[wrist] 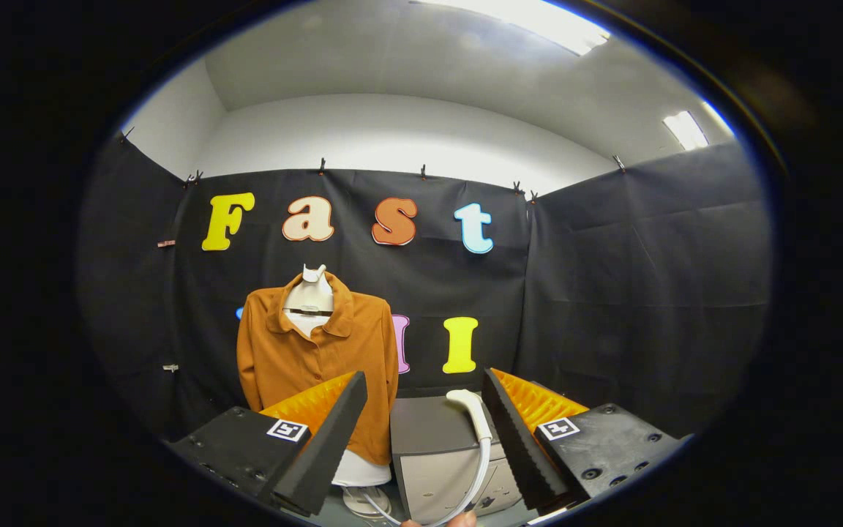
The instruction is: Iron the clothes twice with a garment steamer, once on the left side and once on the right side.
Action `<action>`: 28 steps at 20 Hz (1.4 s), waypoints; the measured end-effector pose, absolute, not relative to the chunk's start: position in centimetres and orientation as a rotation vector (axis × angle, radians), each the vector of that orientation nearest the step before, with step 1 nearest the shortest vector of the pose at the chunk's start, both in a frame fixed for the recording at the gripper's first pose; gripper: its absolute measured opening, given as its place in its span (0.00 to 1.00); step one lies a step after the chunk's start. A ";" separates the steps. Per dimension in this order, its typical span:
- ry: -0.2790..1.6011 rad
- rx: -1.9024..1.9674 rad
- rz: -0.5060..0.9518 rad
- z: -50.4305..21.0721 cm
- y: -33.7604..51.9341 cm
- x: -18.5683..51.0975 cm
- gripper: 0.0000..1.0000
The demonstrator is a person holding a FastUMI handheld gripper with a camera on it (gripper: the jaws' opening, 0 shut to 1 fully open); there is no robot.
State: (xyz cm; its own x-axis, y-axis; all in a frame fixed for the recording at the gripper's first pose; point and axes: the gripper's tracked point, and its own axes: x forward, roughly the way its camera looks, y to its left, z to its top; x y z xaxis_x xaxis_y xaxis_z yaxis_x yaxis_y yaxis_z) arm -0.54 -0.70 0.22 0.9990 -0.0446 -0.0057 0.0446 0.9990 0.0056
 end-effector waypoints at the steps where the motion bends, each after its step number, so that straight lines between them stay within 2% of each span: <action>1: 0.011 -0.001 -0.041 0.0 -0.7 -0.4 0.98; 8: 0.033 0.007 -0.038 -0.7 -1.4 2.0 0.98; 12: 0.143 0.018 -0.044 -3.9 -3.8 6.4 0.98; 20: 0.512 0.058 -0.077 -17.0 -11.3 17.3 0.99; 28: 0.782 0.041 -0.073 -30.3 -15.2 23.8 0.99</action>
State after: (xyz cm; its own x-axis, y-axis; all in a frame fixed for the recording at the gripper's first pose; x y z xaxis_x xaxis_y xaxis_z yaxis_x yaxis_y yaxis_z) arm 23.78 -15.22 -30.32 0.7074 -0.0503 -0.7050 0.0804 0.9967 0.0096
